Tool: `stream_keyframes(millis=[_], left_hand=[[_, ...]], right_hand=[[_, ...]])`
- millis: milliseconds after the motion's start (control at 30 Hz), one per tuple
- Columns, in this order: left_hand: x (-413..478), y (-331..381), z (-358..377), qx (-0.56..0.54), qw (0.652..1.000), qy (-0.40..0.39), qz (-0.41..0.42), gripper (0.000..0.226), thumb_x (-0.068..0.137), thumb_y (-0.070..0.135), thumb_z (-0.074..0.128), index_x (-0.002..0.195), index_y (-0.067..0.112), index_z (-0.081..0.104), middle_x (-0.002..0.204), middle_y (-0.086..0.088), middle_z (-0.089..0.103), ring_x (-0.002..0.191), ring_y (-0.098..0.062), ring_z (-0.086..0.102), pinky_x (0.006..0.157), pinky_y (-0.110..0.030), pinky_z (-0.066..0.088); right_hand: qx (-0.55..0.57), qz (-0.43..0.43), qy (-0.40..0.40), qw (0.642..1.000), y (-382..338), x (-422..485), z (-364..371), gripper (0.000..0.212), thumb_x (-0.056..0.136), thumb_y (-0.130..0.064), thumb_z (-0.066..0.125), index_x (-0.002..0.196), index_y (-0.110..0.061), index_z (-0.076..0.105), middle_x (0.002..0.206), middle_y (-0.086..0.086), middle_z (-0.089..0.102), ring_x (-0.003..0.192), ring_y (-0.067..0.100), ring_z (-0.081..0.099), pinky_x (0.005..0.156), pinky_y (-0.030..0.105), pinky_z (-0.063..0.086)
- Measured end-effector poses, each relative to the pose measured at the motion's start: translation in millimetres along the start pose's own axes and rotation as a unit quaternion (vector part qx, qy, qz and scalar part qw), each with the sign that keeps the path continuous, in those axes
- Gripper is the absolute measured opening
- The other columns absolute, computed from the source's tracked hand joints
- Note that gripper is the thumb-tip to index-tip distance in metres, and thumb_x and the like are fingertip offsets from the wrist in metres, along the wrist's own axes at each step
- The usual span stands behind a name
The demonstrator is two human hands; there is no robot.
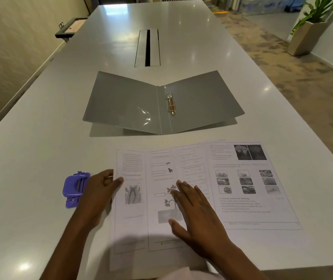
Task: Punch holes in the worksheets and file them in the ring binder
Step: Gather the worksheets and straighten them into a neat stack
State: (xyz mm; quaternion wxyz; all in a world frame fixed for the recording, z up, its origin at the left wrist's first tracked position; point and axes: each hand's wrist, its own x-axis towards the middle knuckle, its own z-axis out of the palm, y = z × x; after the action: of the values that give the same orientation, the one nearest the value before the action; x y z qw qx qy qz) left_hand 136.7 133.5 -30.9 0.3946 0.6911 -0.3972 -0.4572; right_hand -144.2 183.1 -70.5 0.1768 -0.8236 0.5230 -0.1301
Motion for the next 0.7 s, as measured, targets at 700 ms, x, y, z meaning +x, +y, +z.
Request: stream_keyframes(millis=[700], left_hand=[[-21,2,58,-0.011,0.997,0.023,0.069,0.049,0.108,0.033,0.048,0.155,0.024,0.04,0.145,0.013,0.047,0.131,-0.012,0.049,0.106,-0.031,0.043]], right_hand=[[-0.059,-0.066,-0.042,0.995,-19,11,-5,0.057,0.101,-0.055,0.036,0.155,-0.035,0.04,0.167,-0.013,0.03,0.159,0.013,0.012,0.124,0.055,-0.002]])
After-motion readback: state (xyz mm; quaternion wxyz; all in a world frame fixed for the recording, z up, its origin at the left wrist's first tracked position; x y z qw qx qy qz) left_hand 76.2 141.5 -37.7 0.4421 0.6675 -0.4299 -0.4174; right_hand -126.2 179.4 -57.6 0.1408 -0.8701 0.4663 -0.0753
